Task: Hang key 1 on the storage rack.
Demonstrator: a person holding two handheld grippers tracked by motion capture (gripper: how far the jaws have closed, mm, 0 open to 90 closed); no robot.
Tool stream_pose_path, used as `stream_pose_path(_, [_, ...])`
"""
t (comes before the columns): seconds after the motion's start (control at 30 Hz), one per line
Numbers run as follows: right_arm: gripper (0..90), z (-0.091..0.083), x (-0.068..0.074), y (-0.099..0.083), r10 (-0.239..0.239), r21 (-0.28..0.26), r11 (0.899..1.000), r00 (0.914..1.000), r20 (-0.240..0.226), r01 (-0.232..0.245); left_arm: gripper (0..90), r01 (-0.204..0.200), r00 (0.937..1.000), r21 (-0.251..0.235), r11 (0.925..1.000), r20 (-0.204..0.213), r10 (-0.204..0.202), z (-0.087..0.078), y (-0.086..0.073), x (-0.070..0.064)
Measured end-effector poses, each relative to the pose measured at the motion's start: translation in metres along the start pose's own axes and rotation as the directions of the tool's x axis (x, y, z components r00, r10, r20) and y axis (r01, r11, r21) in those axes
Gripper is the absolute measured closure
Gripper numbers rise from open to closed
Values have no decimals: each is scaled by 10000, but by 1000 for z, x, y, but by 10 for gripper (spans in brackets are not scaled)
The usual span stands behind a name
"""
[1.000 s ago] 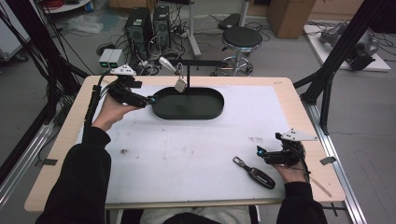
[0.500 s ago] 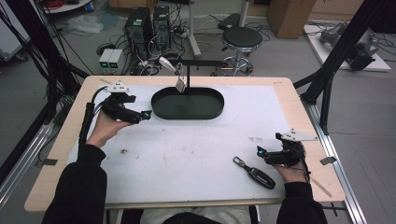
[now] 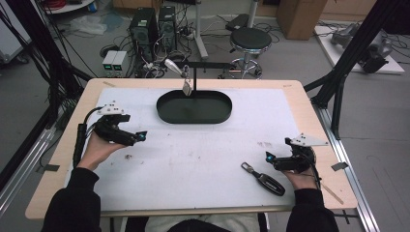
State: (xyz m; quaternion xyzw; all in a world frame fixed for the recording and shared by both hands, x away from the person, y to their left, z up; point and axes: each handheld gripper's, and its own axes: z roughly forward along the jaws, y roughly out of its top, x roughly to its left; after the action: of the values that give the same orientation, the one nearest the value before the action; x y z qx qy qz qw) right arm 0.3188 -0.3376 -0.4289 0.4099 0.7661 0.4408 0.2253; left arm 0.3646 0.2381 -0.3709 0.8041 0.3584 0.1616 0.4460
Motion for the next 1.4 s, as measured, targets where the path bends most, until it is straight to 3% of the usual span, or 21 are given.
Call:
stream_pose_path(0.27, [8,1,1,0,-73,82,9999,10000,9,73,17,25,9999,29,10000,-167,-24,-7,-23,-8])
stream_pose_path(0.63, [9,1,1,-1,-83,135,9999,10000,10,83,17,638,9972,-343,9974,-379,-650,-23,-56,-17])
stream_pose_path(1.4, [9,2,4,0,-134,348,9993,9996,-238,143,17,1344,9887,-429,9900,-611,-1369,-39,-95,-21])
